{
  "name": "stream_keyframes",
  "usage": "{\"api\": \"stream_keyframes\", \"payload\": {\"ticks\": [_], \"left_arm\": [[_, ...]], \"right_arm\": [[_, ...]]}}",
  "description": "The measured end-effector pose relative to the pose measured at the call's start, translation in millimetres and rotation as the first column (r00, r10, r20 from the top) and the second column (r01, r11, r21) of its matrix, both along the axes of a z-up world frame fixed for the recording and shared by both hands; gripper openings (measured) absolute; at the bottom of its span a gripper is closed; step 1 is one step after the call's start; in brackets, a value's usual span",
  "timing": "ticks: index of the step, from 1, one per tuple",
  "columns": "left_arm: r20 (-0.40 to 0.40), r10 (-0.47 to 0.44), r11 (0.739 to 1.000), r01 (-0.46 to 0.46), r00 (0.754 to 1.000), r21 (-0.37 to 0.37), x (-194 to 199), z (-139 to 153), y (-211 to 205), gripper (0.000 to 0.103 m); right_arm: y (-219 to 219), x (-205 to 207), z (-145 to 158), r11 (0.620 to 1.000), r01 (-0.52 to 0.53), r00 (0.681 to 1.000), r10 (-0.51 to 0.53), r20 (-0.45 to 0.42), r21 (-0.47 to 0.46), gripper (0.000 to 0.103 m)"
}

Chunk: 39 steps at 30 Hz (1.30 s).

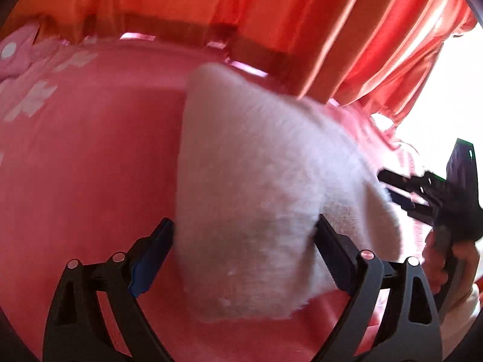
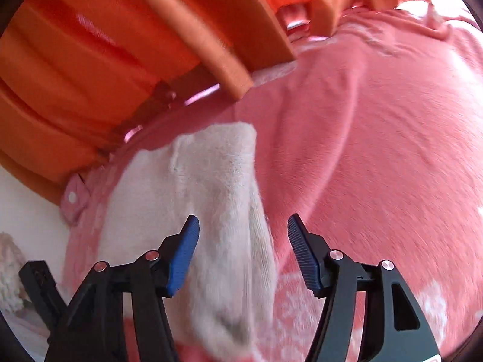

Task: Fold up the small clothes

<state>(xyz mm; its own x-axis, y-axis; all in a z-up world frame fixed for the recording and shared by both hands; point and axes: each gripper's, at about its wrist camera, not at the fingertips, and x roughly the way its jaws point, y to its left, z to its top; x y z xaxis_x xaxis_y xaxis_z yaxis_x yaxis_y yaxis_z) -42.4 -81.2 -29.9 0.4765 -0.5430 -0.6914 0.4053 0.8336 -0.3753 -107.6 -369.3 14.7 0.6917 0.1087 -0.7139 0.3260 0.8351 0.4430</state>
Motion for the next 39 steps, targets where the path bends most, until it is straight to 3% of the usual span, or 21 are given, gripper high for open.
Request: {"api": "stream_keyframes", "payload": {"ticks": [1, 3, 5, 9, 10, 12, 13, 15, 17, 19, 22, 25, 28, 30, 31, 33, 34, 37, 39], "left_arm": [[-0.007, 0.001, 1.000, -0.001, 1.000, -0.003, 0.5, -2.9, 1.1, 0.090], [0.006, -0.001, 1.000, 0.001, 1.000, 0.003, -2.3, -2.4, 1.2, 0.090], [0.045, -0.001, 1.000, 0.000, 0.999, 0.017, -6.3, 2.5, 0.5, 0.090], [0.107, 0.009, 0.999, -0.012, 0.994, 0.032, -7.9, 11.7, 3.3, 0.090], [0.120, 0.014, 0.999, -0.019, 0.993, 0.045, -7.3, 12.0, 3.5, 0.090], [0.120, 0.020, 0.997, -0.029, 0.993, 0.073, -3.8, 8.6, 3.9, 0.090], [0.105, 0.012, 0.997, -0.020, 0.994, 0.075, -1.5, 4.9, 3.4, 0.090], [0.091, 0.012, 0.997, -0.018, 0.996, 0.070, -2.3, 1.5, 3.3, 0.090], [0.119, 0.011, 0.996, -0.021, 0.993, 0.083, -9.1, 7.1, 4.1, 0.090], [0.148, 0.008, 0.996, -0.021, 0.989, 0.091, -14.3, 12.9, 4.4, 0.089], [0.164, 0.008, 0.999, -0.015, 0.986, 0.042, -18.5, 24.8, 9.5, 0.089], [0.190, 0.016, 1.000, -0.016, 0.982, -0.001, -22.2, 39.5, 12.4, 0.089], [0.176, 0.022, 0.999, -0.030, 0.984, 0.045, -18.1, 40.8, 4.0, 0.089], [0.093, 0.019, 0.994, -0.028, 0.995, 0.103, -9.1, 28.8, -5.1, 0.088], [0.049, 0.022, 0.992, -0.027, 0.999, 0.121, -4.4, 21.6, -8.0, 0.085], [-0.021, 0.032, 0.991, -0.029, 0.999, 0.133, 1.9, 9.1, -11.7, 0.084], [-0.026, 0.036, 0.991, -0.033, 0.999, 0.131, 2.2, 9.2, -12.0, 0.082], [0.004, 0.032, 0.984, -0.032, 0.999, 0.175, -2.2, 18.9, -14.8, 0.079], [0.025, 0.020, 0.978, -0.025, 0.999, 0.206, -6.3, 19.2, -17.6, 0.079]], "right_arm": [[2.3, 2.9, -1.3, 1.000, -0.008, 1.000, 0.008, -0.011, -0.003, 0.059], [11.1, 25.1, 5.5, 0.999, -0.051, 0.999, 0.051, -0.006, -0.014, 0.021], [25.3, 37.0, 33.5, 0.994, -0.090, 0.993, 0.094, 0.066, -0.064, 0.011], [49.9, 35.3, 81.9, 0.969, -0.155, 0.953, 0.198, 0.229, -0.191, 0.010], [46.4, 42.5, 74.8, 0.970, -0.148, 0.961, 0.187, 0.205, -0.193, 0.010], [28.3, 71.7, 24.8, 0.974, -0.151, 0.988, 0.155, 0.010, -0.170, 0.010], [21.9, 80.3, -6.4, 0.975, -0.163, 0.984, 0.149, -0.100, -0.150, 0.010], [17.4, 64.6, -3.7, 0.982, -0.144, 0.989, 0.141, -0.033, -0.125, 0.012], [16.4, 35.0, 14.0, 0.989, -0.127, 0.992, 0.128, 0.006, -0.081, 0.024], [18.9, -0.3, 22.8, 0.988, -0.149, 0.988, 0.150, 0.029, -0.052, 0.025], [15.9, -38.5, 10.0, 0.985, -0.171, 0.985, 0.171, -0.002, 0.032, 0.038], [19.1, -55.7, -8.2, 0.974, -0.199, 0.979, 0.202, -0.020, 0.108, 0.042], [29.5, -66.3, -18.0, 0.965, -0.224, 0.974, 0.227, -0.007, 0.138, 0.046], [31.4, -66.3, -19.0, 0.960, -0.233, 0.972, 0.234, 0.009, 0.158, 0.050], [32.2, -66.0, -19.2, 0.957, -0.235, 0.972, 0.236, 0.017, 0.170, 0.050], [33.5, -60.3, -18.6, 0.960, -0.236, 0.971, 0.237, 0.008, 0.154, 0.021], [35.1, -59.3, -13.8, 0.961, -0.245, 0.969, 0.247, 0.004, 0.128, 0.014], [41.9, -79.0, 29.3, 0.968, -0.250, 0.962, 0.246, 0.114, 0.017, 0.012], [39.3, -82.8, 27.7, 0.967, -0.253, 0.961, 0.253, 0.110, -0.013, 0.011]]}}
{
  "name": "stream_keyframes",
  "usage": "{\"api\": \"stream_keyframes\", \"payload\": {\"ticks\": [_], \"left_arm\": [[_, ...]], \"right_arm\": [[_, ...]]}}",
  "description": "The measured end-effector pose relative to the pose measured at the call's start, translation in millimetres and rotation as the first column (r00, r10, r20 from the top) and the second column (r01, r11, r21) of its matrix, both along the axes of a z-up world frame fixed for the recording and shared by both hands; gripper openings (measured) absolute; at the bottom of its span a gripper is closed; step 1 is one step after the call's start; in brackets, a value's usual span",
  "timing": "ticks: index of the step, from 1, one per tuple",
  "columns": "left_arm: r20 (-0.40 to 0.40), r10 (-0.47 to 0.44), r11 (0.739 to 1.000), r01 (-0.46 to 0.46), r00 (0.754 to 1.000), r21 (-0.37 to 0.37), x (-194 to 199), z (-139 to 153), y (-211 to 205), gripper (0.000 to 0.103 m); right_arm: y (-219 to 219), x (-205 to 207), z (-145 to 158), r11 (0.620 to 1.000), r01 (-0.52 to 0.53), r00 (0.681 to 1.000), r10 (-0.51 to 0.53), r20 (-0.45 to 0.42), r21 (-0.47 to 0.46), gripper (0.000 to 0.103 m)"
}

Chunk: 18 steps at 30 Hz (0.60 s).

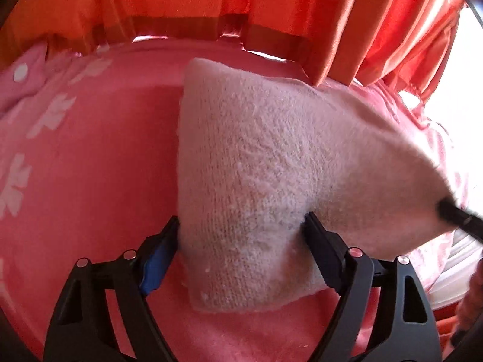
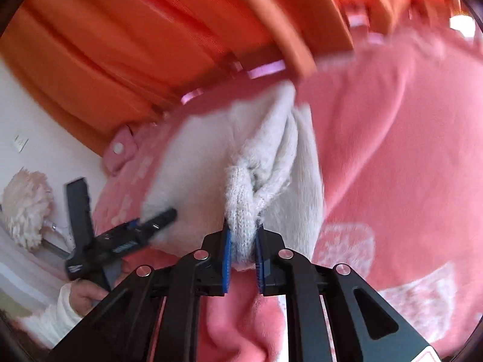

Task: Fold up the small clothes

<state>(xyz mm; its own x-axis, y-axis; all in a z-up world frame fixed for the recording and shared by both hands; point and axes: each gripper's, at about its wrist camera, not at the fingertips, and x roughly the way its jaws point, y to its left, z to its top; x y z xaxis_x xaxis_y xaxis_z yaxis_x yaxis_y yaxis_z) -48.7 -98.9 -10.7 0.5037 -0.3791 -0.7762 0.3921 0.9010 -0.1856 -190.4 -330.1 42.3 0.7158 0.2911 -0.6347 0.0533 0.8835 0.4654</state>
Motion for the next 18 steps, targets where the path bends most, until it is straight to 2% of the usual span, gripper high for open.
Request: {"api": "stream_keyframes", "payload": {"ticks": [2, 3, 4, 7, 9, 11, 12, 14, 16, 18], "left_arm": [[0.006, -0.027, 0.999, 0.027, 1.000, 0.033, -0.6, -8.4, -6.8, 0.080], [0.008, -0.030, 0.998, 0.030, 1.000, 0.046, 0.0, -12.3, -9.4, 0.080], [0.011, -0.029, 0.998, 0.028, 1.000, 0.062, 0.0, -13.3, -12.4, 0.081], [0.060, -0.019, 0.994, 0.013, 0.998, 0.107, -7.5, 0.7, -15.6, 0.080], [0.135, -0.030, 0.992, 0.014, 0.990, 0.122, -22.2, 21.3, -19.1, 0.079], [0.202, -0.056, 0.995, 0.037, 0.978, 0.097, -36.6, 42.7, -26.0, 0.082], [0.219, -0.060, 0.996, 0.045, 0.974, 0.073, -39.4, 50.6, -30.7, 0.083], [0.226, -0.071, 0.997, 0.064, 0.972, 0.038, -38.1, 58.8, -44.6, 0.085], [0.206, -0.069, 0.997, 0.061, 0.976, 0.042, -28.0, 52.5, -63.2, 0.085], [0.167, -0.066, 0.997, 0.058, 0.984, 0.056, -16.3, 37.2, -80.9, 0.085]], "right_arm": [[-3.2, 16.9, -38.9, 0.998, 0.001, 0.990, -0.010, -0.143, -0.065, 0.012], [-3.8, 23.4, -61.7, 0.998, -0.017, 0.979, 0.004, -0.206, -0.060, 0.012], [-7.9, 22.3, -70.0, 1.000, -0.014, 0.984, 0.012, -0.180, -0.011, 0.013], [-17.2, 16.3, -52.1, 0.999, -0.008, 0.989, 0.013, -0.150, 0.032, 0.015], [-22.6, 9.2, -32.1, 1.000, -0.005, 0.995, 0.007, -0.098, 0.028, 0.017], [-31.8, 6.8, -14.5, 0.999, 0.032, 0.998, -0.031, -0.054, 0.005, 0.024], [-36.7, 9.9, -7.3, 0.999, 0.044, 0.998, -0.043, -0.038, 0.008, 0.024], [-48.1, 28.2, 3.2, 0.997, 0.066, 0.998, -0.066, -0.013, 0.027, 0.026], [-55.9, 51.6, 3.0, 0.997, 0.070, 0.997, -0.069, -0.029, 0.038, 0.032], [-58.4, 79.8, -5.5, 0.996, 0.066, 0.996, -0.063, -0.055, 0.054, 0.033]]}}
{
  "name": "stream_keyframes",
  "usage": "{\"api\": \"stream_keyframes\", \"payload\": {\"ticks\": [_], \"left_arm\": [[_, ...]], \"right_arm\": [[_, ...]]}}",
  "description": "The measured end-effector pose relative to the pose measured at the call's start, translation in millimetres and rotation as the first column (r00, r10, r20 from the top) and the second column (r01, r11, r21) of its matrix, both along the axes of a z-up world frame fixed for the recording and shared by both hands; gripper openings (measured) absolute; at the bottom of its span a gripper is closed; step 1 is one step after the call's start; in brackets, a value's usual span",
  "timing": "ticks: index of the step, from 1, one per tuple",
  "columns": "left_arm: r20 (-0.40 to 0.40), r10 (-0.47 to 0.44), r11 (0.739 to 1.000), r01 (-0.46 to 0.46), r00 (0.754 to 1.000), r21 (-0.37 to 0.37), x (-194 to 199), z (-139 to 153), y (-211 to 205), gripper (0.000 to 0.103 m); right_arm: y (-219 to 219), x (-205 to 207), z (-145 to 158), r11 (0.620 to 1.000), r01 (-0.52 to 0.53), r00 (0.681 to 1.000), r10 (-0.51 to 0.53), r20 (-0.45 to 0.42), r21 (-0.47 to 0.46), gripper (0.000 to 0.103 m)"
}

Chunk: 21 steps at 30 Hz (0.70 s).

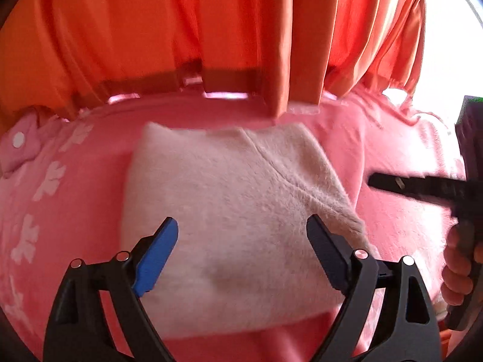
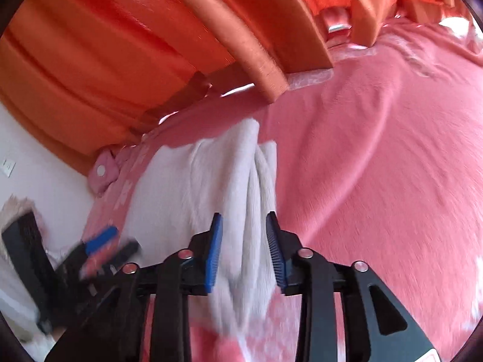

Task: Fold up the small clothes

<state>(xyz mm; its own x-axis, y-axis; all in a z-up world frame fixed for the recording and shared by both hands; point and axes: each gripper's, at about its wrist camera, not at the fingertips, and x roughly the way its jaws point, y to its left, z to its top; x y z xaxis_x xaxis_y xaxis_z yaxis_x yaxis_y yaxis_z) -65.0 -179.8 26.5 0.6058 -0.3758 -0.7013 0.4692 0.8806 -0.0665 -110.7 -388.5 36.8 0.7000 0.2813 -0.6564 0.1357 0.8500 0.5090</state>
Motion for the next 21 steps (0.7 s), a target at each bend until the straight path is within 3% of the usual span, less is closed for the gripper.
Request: {"api": "stream_keyframes", "payload": {"ticks": [2, 7, 8, 9, 13, 15, 17, 18, 21], "left_arm": [[-0.025, 0.011, 1.000, -0.011, 1.000, 0.016, 5.5, -12.1, -8.2, 0.084], [0.011, 0.027, 0.997, -0.028, 1.000, 0.071, 0.8, -23.8, -15.8, 0.084], [0.020, 0.025, 0.996, -0.026, 1.000, 0.087, -0.3, -25.2, -17.6, 0.084], [0.023, 0.023, 0.995, -0.025, 0.999, 0.096, 0.2, -25.6, -19.6, 0.084], [0.038, 0.024, 0.993, -0.028, 0.999, 0.113, -0.6, -27.9, -22.1, 0.084], [0.043, 0.031, 0.992, -0.036, 0.999, 0.122, -0.6, -29.1, -23.8, 0.085], [0.044, 0.031, 0.990, -0.037, 0.999, 0.133, -1.1, -30.7, -26.7, 0.085], [0.046, 0.029, 0.990, -0.035, 0.999, 0.136, -1.5, -30.6, -28.0, 0.085], [0.047, 0.033, 0.990, -0.039, 0.998, 0.137, -2.4, -31.0, -27.0, 0.085]], "right_arm": [[-0.3, 24.0, -6.3, 1.000, -0.012, 1.000, 0.012, -0.018, 0.027, 0.033], [1.5, 63.5, -10.9, 1.000, -0.010, 1.000, 0.011, -0.016, 0.011, 0.037], [2.5, 73.2, -10.8, 1.000, -0.022, 1.000, 0.022, -0.018, 0.005, 0.032], [3.1, 78.1, -8.0, 0.999, -0.034, 0.999, 0.034, -0.009, 0.006, 0.009], [3.9, 74.6, 25.0, 0.999, -0.049, 0.990, 0.049, 0.134, 0.000, 0.008], [5.4, 86.9, 11.0, 0.998, -0.026, 0.997, 0.031, 0.069, -0.059, 0.008], [10.0, 104.8, -27.9, 0.989, -0.028, 0.996, 0.015, -0.087, -0.143, 0.008], [10.1, 103.6, -35.0, 0.990, -0.024, 0.997, 0.013, -0.079, -0.140, 0.008], [1.3, 77.7, -19.8, 0.999, 0.014, 0.999, -0.015, -0.032, -0.051, 0.015]]}}
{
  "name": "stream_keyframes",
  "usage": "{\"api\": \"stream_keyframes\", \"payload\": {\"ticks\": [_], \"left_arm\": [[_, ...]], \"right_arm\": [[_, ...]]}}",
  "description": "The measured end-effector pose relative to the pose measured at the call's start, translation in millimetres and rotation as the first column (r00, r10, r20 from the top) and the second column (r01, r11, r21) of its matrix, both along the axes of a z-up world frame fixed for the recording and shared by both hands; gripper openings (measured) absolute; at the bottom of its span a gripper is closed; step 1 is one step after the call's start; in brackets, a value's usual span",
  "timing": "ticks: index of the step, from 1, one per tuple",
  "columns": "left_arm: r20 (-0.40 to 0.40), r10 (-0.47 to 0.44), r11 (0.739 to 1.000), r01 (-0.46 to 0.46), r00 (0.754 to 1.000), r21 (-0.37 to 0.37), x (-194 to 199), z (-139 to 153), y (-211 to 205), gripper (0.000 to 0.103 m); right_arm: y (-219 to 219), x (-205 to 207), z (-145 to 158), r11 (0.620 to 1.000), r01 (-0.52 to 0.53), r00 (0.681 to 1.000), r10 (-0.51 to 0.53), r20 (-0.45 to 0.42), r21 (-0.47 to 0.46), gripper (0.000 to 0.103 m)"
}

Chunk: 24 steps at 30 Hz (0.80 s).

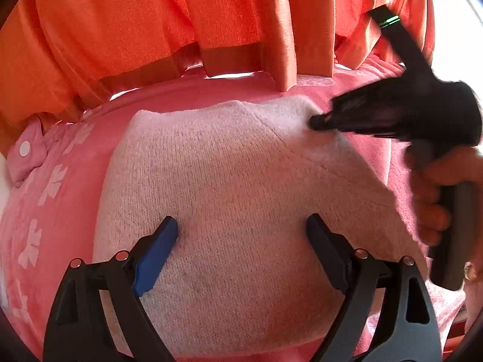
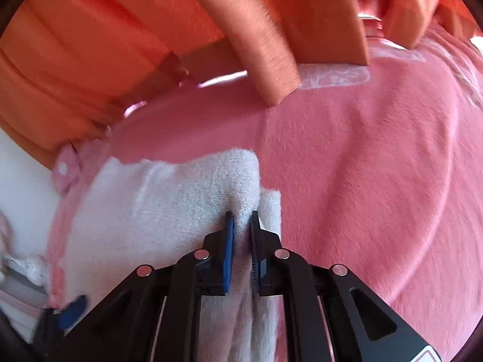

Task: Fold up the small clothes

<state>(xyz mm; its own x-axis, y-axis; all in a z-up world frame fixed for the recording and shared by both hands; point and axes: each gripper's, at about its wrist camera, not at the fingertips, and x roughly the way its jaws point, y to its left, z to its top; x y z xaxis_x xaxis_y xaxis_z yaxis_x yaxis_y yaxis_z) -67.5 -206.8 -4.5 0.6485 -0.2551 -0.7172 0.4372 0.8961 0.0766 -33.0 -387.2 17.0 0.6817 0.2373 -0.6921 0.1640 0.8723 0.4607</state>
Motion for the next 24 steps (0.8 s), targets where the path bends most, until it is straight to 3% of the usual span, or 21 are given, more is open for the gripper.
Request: {"api": "stream_keyframes", "payload": {"ticks": [4, 7, 8, 12, 13, 17, 20, 22, 24], "left_arm": [[0.000, -0.003, 1.000, 0.003, 1.000, -0.003, 1.5, -0.1, 2.8, 0.085], [0.001, -0.004, 1.000, 0.004, 1.000, -0.004, 0.7, 0.4, 3.7, 0.085], [0.001, -0.004, 1.000, 0.004, 1.000, -0.005, 0.7, 0.3, 4.0, 0.085], [-0.006, 0.001, 0.999, -0.001, 1.000, -0.045, -4.6, 5.8, 12.3, 0.084], [-0.009, 0.004, 0.998, -0.005, 1.000, -0.059, -7.2, 8.1, 16.0, 0.084], [-0.019, -0.027, 0.995, 0.025, 0.999, -0.100, -31.6, 22.0, 44.5, 0.085], [-0.045, -0.047, 0.998, 0.045, 0.998, -0.046, -51.9, 11.9, 77.2, 0.085], [-0.038, -0.019, 0.999, 0.021, 0.999, 0.041, -61.1, -5.3, 101.5, 0.085], [-0.069, 0.023, 0.997, -0.018, 0.997, 0.072, -56.8, -21.7, 118.8, 0.085]], "right_arm": [[-1.0, -61.9, 17.0, 1.000, 0.002, 0.998, -0.003, 0.070, 0.017, 0.023], [8.8, -113.7, 9.0, 0.999, -0.041, 0.996, 0.039, 0.075, 0.032, 0.044], [17.3, -129.7, 3.5, 0.998, -0.063, 0.996, 0.061, 0.063, 0.027, 0.046], [39.8, -149.4, -24.8, 0.992, -0.119, 0.993, 0.119, 0.004, 0.029, 0.046], [44.1, -147.2, -34.1, 0.993, -0.117, 0.993, 0.117, -0.016, 0.034, 0.043], [46.1, -144.5, -32.1, 0.991, -0.113, 0.993, 0.114, -0.006, 0.077, 0.037], [42.0, -148.6, -21.7, 0.989, -0.112, 0.994, 0.112, 0.009, 0.096, 0.037], [41.1, -152.4, -16.6, 0.985, -0.123, 0.992, 0.120, 0.025, 0.123, 0.038], [42.6, -156.0, -13.4, 0.978, -0.134, 0.991, 0.129, 0.039, 0.157, 0.040]]}}
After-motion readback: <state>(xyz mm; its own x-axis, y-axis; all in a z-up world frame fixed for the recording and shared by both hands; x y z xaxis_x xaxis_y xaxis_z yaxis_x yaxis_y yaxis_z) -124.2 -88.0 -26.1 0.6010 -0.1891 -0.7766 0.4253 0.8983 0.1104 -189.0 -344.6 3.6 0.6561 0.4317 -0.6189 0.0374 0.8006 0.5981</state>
